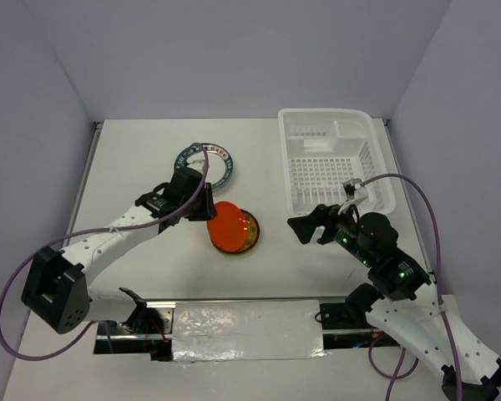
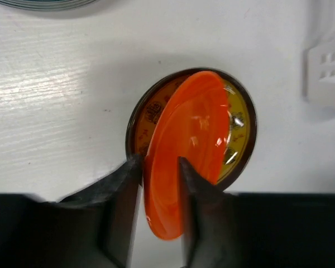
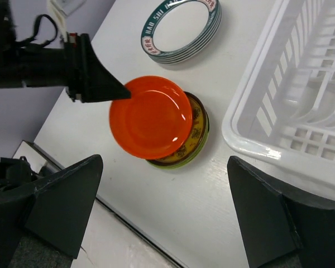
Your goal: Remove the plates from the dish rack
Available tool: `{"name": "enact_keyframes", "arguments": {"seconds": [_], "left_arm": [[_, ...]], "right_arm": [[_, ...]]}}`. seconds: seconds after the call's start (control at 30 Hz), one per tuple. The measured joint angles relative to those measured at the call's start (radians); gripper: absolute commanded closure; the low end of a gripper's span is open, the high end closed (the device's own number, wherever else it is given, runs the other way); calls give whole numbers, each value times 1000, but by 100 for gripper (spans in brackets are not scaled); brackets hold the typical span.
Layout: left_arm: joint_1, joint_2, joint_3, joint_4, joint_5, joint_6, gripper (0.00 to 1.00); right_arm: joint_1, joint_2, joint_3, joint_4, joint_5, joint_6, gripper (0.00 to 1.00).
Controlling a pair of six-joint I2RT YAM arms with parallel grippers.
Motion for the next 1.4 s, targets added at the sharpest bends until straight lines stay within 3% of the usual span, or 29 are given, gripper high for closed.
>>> {"name": "enact_keyframes", "arguments": {"seconds": [0.03,0.1,0.13,0.17,0.2,0.33,0.5,0.77,1.0,1.17,1.4], "left_arm": [[3,17,-10,10,7,-2,42],[6,45,-26,23,21,-8,21],[6,53,-32,27,24,-13,18],[6,57,-38,31,33,-20,4],[6,58,-43,34,37,-24,1],[5,55,-46,21,38,-30,0],[-17,-26,-43,-109,-58,-23,1],[-29,-342,76,-346,-363,11,0],[-29,-640,53,-437,-671,-23,0],[-28,-825,18,-467,-752,-48,1],[-28,-858,3,-479,-784,-57,0]], "right_arm": [[0,-15,0,-15,0,0,0],[0,-40,0,-42,0,-1,0],[0,-48,1,-54,0,-2,0],[0,-56,1,-68,0,-2,0],[0,-59,3,-80,1,-3,0],[0,-49,26,-146,21,-18,0],[0,-16,97,-272,163,-40,0],[0,-68,231,-435,396,-97,0],[0,-165,378,-525,449,-142,0],[0,-201,448,-571,473,-180,0],[0,-211,462,-611,491,-201,0]]}}
